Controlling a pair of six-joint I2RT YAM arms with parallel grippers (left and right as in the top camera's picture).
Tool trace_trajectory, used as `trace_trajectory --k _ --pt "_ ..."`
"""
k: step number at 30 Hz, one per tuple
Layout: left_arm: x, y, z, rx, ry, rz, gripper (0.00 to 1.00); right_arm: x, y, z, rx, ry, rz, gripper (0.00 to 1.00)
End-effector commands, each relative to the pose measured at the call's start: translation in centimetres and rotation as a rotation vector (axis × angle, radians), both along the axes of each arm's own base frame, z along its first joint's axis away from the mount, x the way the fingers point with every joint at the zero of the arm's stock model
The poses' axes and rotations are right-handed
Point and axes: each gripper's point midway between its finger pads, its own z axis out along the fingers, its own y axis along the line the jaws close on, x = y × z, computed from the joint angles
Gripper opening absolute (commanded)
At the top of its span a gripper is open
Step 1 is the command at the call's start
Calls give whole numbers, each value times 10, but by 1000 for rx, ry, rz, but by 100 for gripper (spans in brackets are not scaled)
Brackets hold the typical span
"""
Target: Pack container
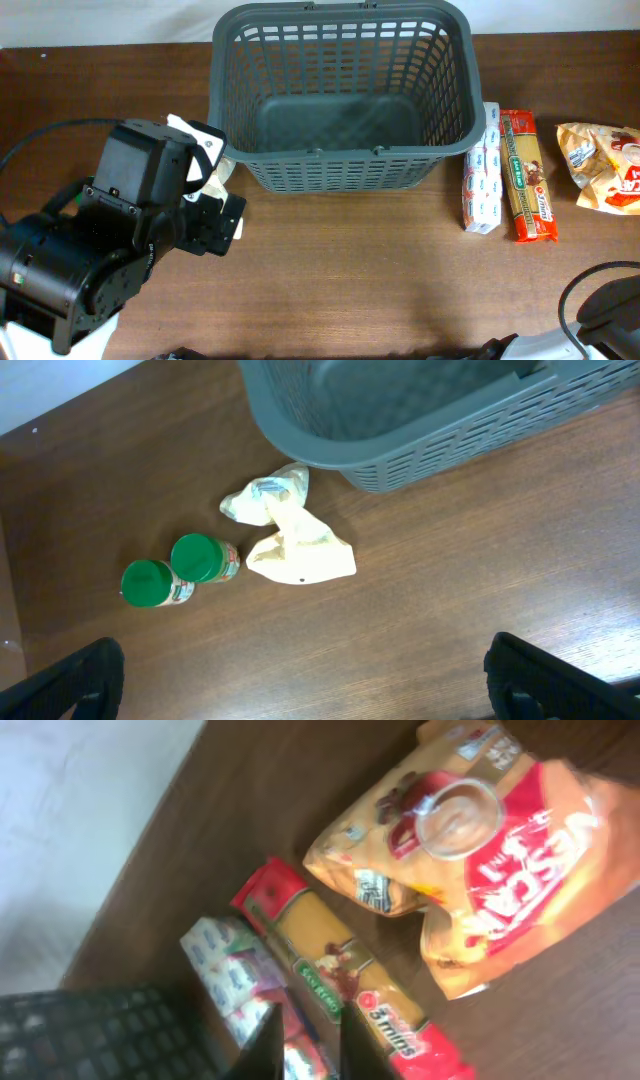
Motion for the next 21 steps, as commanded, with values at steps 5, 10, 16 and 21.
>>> trace_trajectory --k 5,10,16,21 --pt "1 3 0 0 -3 18 99 -12 -9 -2 -137 104 -10 73" --pt "1 3 0 0 -3 18 99 -16 -26 -9 -256 174 24 93" --pt "1 3 0 0 -3 18 99 -10 -45 -44 -305 267 108 99" --pt "1 3 0 0 -3 18 99 -7 -40 -98 -267 401 269 99"
